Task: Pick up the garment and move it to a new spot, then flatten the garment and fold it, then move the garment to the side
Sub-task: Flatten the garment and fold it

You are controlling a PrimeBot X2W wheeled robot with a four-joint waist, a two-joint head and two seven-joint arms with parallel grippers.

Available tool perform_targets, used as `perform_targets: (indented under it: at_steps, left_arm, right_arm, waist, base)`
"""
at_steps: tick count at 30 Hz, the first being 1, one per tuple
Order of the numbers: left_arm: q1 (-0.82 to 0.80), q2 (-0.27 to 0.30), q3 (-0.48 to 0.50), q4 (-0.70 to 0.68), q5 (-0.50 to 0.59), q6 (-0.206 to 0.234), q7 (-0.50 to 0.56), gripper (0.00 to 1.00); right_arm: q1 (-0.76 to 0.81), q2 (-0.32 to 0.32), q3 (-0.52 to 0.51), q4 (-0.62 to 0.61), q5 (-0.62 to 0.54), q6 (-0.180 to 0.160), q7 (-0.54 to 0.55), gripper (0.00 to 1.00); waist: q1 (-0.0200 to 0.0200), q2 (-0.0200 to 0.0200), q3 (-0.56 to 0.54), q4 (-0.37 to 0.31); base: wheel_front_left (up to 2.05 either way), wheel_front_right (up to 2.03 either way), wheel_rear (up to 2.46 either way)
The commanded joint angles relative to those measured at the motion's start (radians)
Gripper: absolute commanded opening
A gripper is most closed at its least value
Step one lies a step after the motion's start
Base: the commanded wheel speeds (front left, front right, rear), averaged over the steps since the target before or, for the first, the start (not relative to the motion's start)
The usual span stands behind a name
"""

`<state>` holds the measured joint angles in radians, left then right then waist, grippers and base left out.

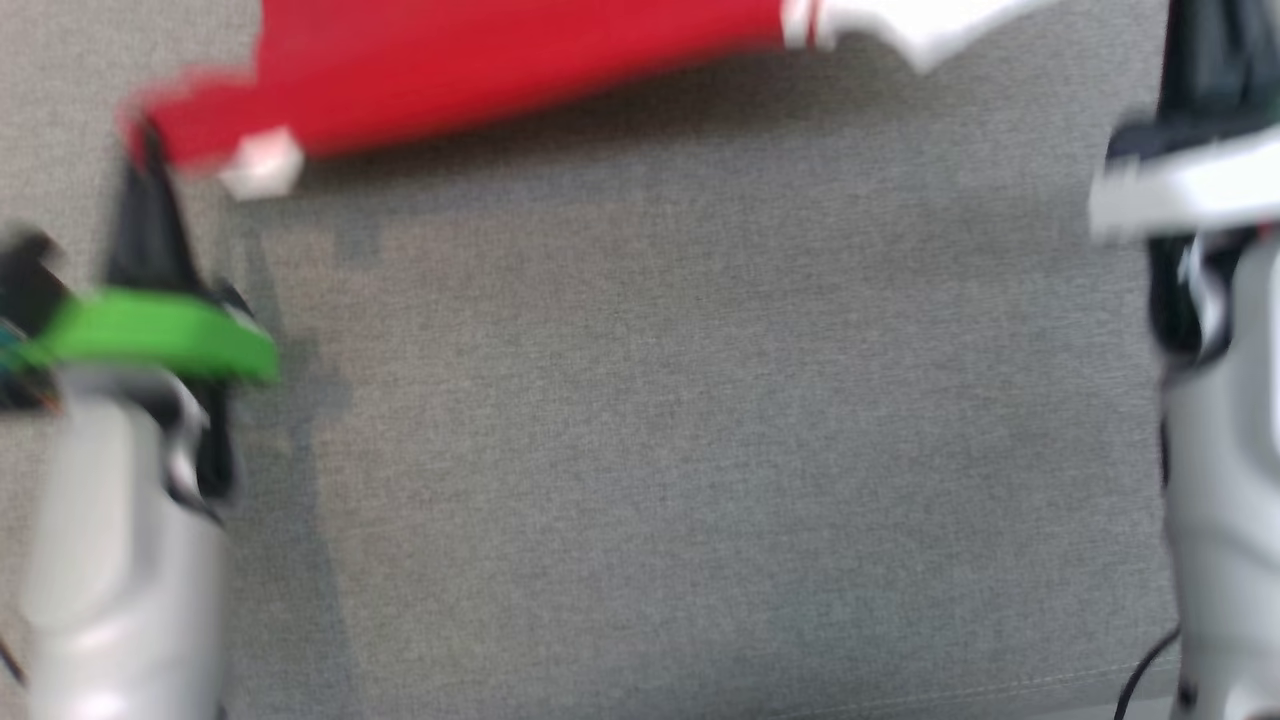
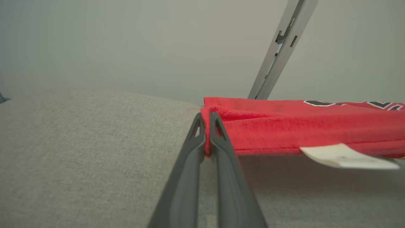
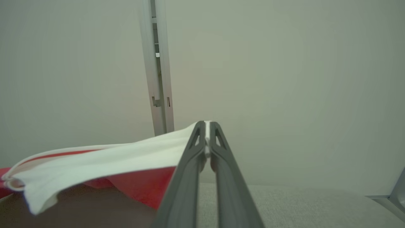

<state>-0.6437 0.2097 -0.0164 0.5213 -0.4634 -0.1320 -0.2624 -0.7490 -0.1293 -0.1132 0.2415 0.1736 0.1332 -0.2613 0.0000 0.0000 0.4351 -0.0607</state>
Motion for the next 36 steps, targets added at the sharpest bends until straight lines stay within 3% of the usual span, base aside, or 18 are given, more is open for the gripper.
perform_targets:
  at_steps: [1, 8, 21, 28, 36]
  left_arm:
    - [0.054, -0.005, 0.008, 0.012, -0.005, 0.004, -0.003, 0.0]
    - [0.29, -0.082, 0.035, 0.017, 0.003, 0.004, -0.003, 0.0]
    - [0.621, -0.144, 0.09, -0.123, 0.034, 0.004, -0.003, 0.0]
    - [0.695, -0.153, 0.068, -0.244, 0.002, 0.005, -0.003, 0.0]
    - [0.54, -0.154, -0.006, -0.302, -0.012, 0.004, -0.003, 0.0]
  right_arm:
    - [0.078, 0.003, -0.004, -0.003, 0.021, -0.005, -0.005, 0.0]
    - [0.42, 0.052, -0.033, -0.021, 0.068, -0.005, -0.005, 0.0]
    - [0.726, 0.071, -0.062, 0.001, 0.106, -0.005, -0.005, 0.0]
    - [0.757, 0.073, -0.08, -0.041, 0.133, -0.005, -0.005, 0.0]
    - [0.596, 0.076, -0.029, -0.088, 0.143, -0.004, -0.005, 0.0]
  waist:
    - [0.0, 0.0, -0.028, -0.012]
    - [0.0, 0.0, -0.095, -0.033]
    - [0.0, 0.0, -0.221, -0.026]
    - [0.0, 0.0, -0.217, -0.004]
    - [0.0, 0.0, -0.159, 0.016]
  base:
    - [0.0, 0.0, 0.0]
    - [0.0, 0.0, 0.0]
    - [0.0, 0.0, 0.0]
    - [0.0, 0.0, 0.0]
    - [0.0, 0.0, 0.0]
